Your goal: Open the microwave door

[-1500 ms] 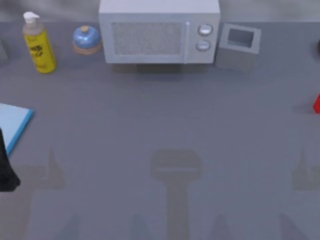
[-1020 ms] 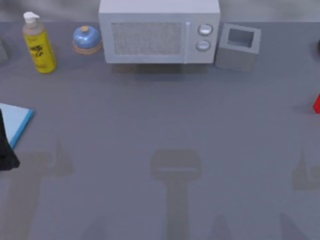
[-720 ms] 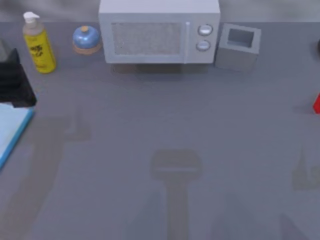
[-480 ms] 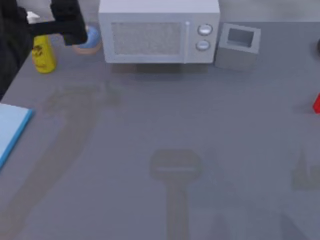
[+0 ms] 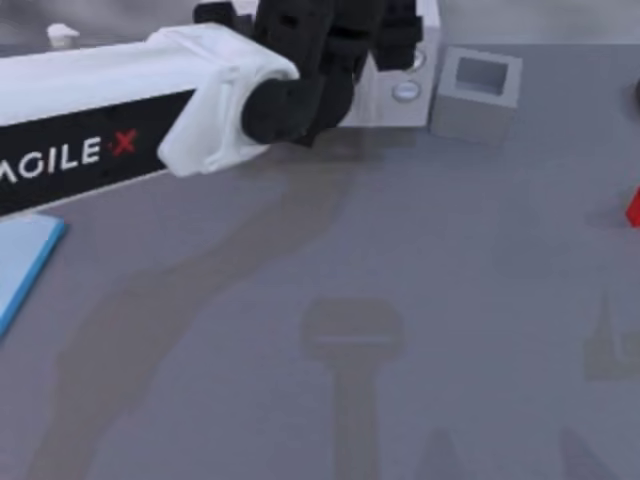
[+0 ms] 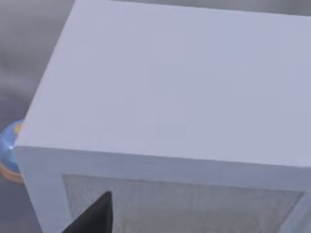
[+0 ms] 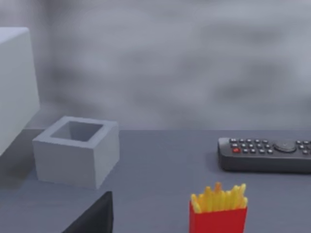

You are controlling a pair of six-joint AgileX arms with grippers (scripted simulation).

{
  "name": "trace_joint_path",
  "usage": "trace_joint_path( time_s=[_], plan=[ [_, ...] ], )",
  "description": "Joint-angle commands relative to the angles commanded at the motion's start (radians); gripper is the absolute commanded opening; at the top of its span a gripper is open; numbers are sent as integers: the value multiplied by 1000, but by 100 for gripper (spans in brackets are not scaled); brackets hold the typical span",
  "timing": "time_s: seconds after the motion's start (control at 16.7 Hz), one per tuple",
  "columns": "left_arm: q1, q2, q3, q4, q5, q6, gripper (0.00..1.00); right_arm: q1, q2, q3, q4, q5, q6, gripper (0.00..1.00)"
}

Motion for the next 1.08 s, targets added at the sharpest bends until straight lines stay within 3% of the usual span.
trace_joint_path(
  time_s=[0.36,0.78,1.08],
  plan=[
    [-88,215,155,-29,-78,-35,100,0,0,0,0,0,0,100],
    [-77,230,168,-24,-70,-29,100,0,0,0,0,0,0,100],
    [-18,380,319,3,-17,15,100,0,0,0,0,0,0,100]
  ],
)
